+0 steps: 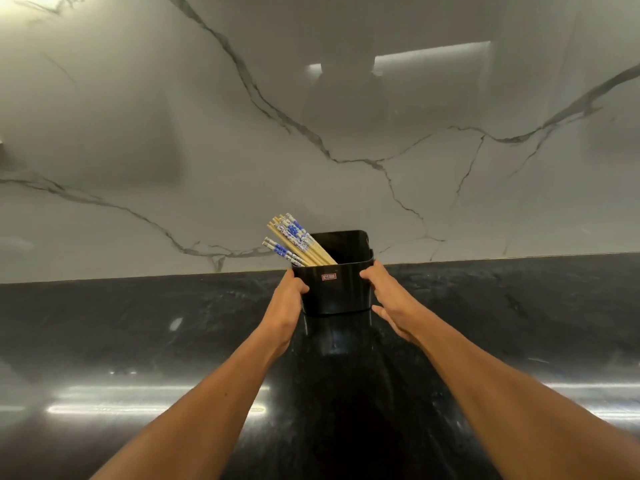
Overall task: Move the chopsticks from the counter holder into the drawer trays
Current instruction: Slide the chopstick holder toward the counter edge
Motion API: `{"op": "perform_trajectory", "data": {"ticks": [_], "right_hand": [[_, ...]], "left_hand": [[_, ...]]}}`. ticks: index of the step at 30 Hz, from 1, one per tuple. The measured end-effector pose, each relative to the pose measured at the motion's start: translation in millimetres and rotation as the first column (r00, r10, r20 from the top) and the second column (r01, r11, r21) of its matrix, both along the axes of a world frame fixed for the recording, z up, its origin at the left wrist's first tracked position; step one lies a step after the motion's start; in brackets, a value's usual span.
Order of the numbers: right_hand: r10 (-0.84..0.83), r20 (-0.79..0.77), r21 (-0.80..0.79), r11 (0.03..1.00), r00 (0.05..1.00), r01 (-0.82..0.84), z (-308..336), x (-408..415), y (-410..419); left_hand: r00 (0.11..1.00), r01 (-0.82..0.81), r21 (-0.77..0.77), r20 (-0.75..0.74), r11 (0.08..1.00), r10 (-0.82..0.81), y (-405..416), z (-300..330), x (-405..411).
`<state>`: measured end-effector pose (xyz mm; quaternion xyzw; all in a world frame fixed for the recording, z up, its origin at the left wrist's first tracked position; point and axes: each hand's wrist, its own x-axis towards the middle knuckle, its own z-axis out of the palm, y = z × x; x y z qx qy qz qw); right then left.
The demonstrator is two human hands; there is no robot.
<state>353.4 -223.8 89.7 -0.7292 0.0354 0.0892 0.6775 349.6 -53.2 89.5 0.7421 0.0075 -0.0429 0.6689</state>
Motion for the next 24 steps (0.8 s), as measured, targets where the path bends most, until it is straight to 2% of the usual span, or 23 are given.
{"op": "perform_trajectory", "data": {"ticks": [10, 18, 24], "right_hand": [[0.027, -0.005, -0.023, 0.999, 1.000, -0.027, -2.3, -112.6, 11.5], [0.001, -0.012, -0.059, 0.998, 1.000, -0.002, 6.6, -225.7, 29.6], [-0.028, -0.029, -0.062, 0.998, 0.999, 0.026, 11.5, -293.7, 42.9]], "left_hand": [[0.999, 0.036, 0.013, 0.005, 0.999, -0.036, 17.7, -4.9, -108.6], [0.998, 0.062, -0.044, -0.013, 0.997, -0.062, 36.7, -4.1, -212.9], [0.996, 0.083, 0.011, -0.031, 0.997, -0.082, 50.9, -3.6, -280.4]]}}
